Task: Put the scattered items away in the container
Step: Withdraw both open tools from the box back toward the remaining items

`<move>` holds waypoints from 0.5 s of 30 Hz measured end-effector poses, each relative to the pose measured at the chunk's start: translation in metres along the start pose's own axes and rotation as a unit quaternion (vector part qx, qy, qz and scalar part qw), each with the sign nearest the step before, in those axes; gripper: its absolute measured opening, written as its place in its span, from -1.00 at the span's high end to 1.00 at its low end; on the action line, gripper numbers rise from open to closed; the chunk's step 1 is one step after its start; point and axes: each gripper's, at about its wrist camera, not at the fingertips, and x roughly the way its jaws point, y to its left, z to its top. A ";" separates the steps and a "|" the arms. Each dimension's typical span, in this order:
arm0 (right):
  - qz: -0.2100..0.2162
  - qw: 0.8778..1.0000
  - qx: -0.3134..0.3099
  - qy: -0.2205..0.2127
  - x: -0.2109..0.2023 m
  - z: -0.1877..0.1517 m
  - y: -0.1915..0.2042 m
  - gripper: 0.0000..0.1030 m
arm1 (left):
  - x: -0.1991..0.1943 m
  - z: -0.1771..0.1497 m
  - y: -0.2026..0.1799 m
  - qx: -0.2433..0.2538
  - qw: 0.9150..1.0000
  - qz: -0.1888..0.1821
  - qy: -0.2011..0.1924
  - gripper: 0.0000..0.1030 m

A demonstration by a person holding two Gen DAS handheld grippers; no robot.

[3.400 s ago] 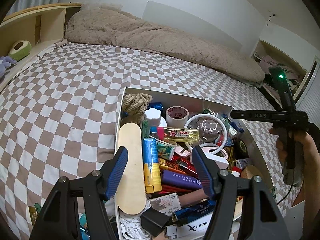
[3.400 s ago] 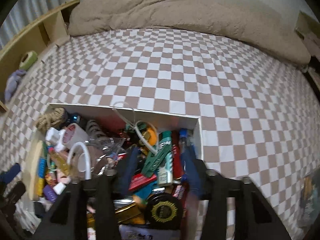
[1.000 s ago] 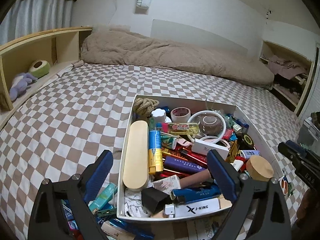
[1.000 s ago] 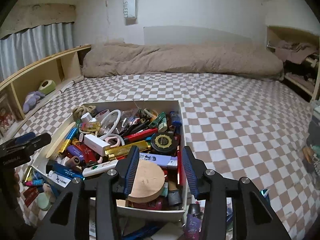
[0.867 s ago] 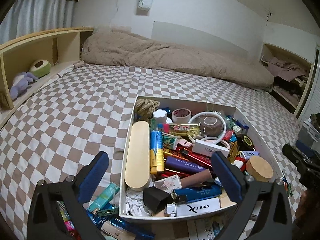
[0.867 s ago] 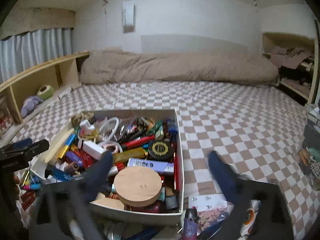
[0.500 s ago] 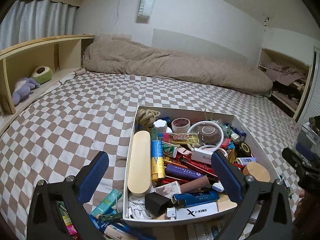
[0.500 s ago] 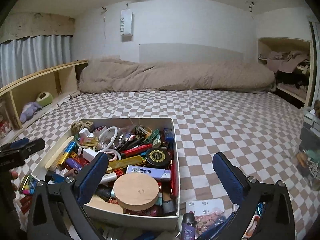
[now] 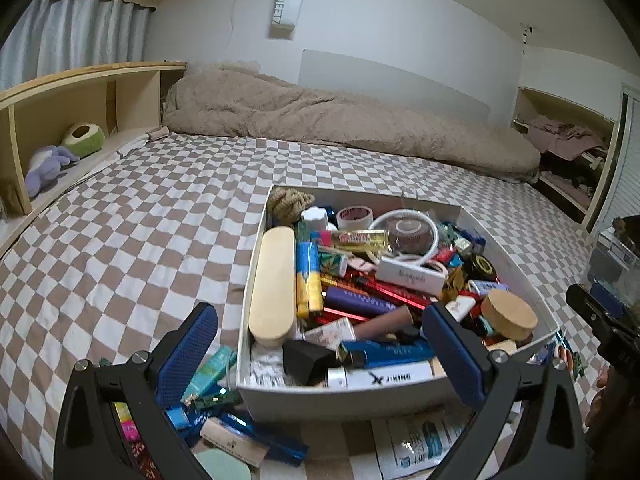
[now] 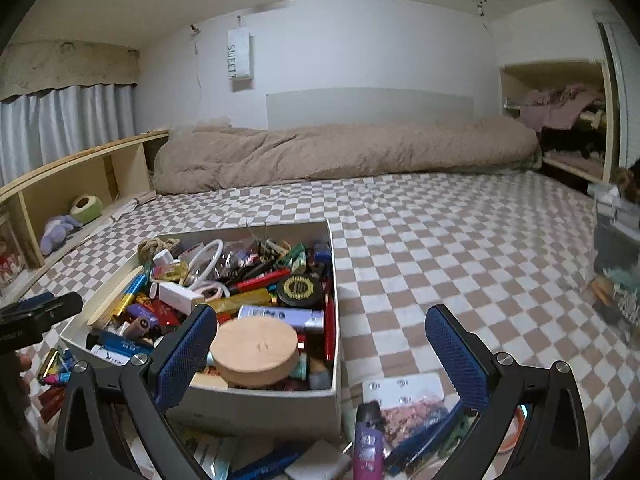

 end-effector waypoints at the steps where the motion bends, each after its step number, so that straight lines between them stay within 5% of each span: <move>1: 0.000 1.000 0.004 0.005 0.000 -0.003 -0.001 -1.00 | -0.001 -0.003 -0.001 0.002 1.000 0.002 0.002 -1.00; 15: -0.014 0.998 0.009 0.062 -0.001 -0.043 -0.003 -1.00 | -0.003 -0.033 0.000 -0.010 0.999 0.009 0.035 -1.00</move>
